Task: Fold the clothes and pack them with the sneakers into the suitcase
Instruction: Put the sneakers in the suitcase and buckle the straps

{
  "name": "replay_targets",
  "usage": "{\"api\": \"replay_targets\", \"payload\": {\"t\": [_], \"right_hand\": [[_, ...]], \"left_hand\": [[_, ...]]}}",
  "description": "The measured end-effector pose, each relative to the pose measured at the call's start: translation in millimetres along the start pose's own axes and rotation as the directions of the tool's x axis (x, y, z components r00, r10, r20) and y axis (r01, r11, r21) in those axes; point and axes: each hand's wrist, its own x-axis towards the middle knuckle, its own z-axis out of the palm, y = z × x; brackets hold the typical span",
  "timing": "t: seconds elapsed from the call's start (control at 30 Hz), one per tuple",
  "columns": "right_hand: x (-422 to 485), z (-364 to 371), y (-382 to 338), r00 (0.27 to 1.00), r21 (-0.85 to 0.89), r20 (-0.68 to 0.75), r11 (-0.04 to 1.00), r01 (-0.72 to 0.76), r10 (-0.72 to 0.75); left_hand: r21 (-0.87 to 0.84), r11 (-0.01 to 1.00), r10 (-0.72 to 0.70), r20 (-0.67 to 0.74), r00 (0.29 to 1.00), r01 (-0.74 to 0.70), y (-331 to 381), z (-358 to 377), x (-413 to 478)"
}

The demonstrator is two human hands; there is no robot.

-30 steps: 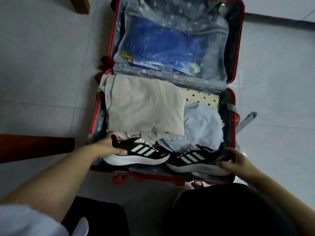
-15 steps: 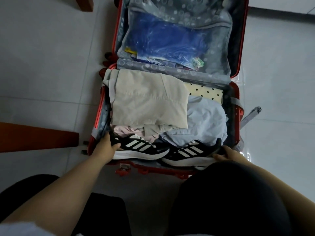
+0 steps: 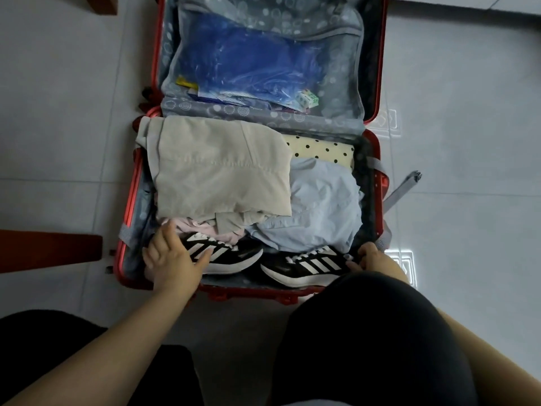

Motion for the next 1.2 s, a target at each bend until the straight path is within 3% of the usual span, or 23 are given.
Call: {"api": "replay_targets", "payload": {"t": [0.1, 0.17, 0.23, 0.4, 0.5, 0.6, 0.67, 0.77, 0.9, 0.97, 1.0, 1.07, 1.13, 1.2], "right_hand": [[3, -17, 3, 0.975, 0.095, -0.214, 0.992, 0.083, -0.062], [15, -33, 9, 0.941, 0.314, -0.336, 0.947, 0.071, 0.041], [34, -47, 20, 0.909, 0.505, -0.371, 0.863, 0.026, 0.19], [96, -57, 57, 0.913, 0.67, -0.119, 0.71, -0.216, 0.39], [118, -53, 67, 0.917, 0.657, 0.105, 0.665, -0.354, 0.384], [121, -45, 61, 0.878, 0.656, 0.353, 0.584, -0.479, 0.324], [121, -38, 56, 0.861, 0.78, 0.426, 0.368, -0.505, 0.278], [129, -37, 59, 0.86, 0.895, 0.422, 0.017, -0.445, 0.287], [128, -68, 68, 0.894, 0.84, 0.405, -0.463, -0.281, 0.192], [119, -90, 63, 0.953, 0.772, 0.287, -0.613, -0.169, 0.098], [111, -105, 57, 0.976, 0.779, 0.21, -0.613, -0.134, 0.054], [94, -136, 39, 0.996, 0.885, 0.063, -0.458, -0.085, -0.064], [74, -161, 13, 0.986, 0.993, -0.074, -0.106, 0.058, -0.148], [57, -175, -19, 0.956, 0.888, -0.16, 0.387, 0.249, -0.248]], "left_hand": [[0.0, 0.977, 0.212, -0.06, 0.975, -0.212, 14, 12, -13], [0.015, 0.934, 0.357, -0.095, 0.929, -0.358, 23, 18, -15], [0.02, 0.896, 0.443, -0.115, 0.889, -0.444, 36, 18, -14], [0.008, 0.849, 0.527, -0.088, 0.845, -0.529, 76, 14, 1], [0.022, 0.828, 0.559, -0.108, 0.822, -0.56, 95, 17, 10], [0.027, 0.822, 0.567, -0.112, 0.816, -0.568, 109, 20, 13], [0.009, 0.834, 0.55, -0.103, 0.829, -0.552, 113, 22, 12], [-0.001, 0.839, 0.541, -0.097, 0.835, -0.544, 112, 20, 9], [-0.023, 0.866, 0.498, -0.047, 0.866, -0.5, 100, 5, 10], [-0.051, 0.878, 0.474, -0.03, 0.88, -0.475, 93, -4, 12], [-0.073, 0.879, 0.47, -0.031, 0.882, -0.471, 89, -10, 14], [-0.137, 0.884, 0.445, -0.039, 0.895, -0.446, 84, -24, 18], [-0.193, 0.881, 0.429, -0.059, 0.901, -0.432, 75, -37, 24], [-0.227, 0.873, 0.422, -0.089, 0.902, -0.431, 65, -50, 32]]}}
